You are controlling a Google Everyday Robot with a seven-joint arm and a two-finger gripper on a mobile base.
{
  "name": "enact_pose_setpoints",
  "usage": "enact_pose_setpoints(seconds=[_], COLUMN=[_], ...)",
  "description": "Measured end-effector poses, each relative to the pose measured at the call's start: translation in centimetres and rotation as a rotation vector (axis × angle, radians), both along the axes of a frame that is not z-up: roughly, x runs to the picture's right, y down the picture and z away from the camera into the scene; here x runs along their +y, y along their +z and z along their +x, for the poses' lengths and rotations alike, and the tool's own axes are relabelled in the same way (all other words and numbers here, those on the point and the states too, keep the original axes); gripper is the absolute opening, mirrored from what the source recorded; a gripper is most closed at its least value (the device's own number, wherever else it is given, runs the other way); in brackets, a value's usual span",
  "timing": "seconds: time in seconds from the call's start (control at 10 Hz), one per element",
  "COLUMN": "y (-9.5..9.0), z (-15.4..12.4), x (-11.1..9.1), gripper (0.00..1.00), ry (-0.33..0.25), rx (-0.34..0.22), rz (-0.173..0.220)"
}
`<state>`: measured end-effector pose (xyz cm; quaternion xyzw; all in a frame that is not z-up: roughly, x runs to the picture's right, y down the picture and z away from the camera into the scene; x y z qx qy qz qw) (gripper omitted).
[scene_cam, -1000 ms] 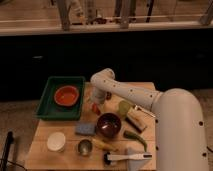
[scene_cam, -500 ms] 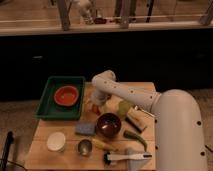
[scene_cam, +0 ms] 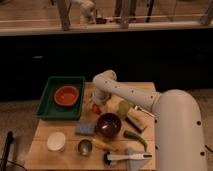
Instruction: Place apple in paper cup
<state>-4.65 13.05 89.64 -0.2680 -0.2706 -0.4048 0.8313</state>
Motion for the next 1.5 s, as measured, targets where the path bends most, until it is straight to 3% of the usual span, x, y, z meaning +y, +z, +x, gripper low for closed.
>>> enact_pose_setpoints(seconds=[0.6, 0.8, 1.1, 1.5], y=[-0.9, -2.5, -4.4, -5.4], z=[0.8, 1.3, 1.2, 0.6], x=[-1.5, -2.8, -4.5, -5.3], gripper=[0.24, 0.03, 0.00, 0.00], ry=[0.001, 0.004, -0.004, -0.033], rx=[0.009, -0.002, -0.035, -0.074], rz=[0.036, 0.069, 0.106, 0.120])
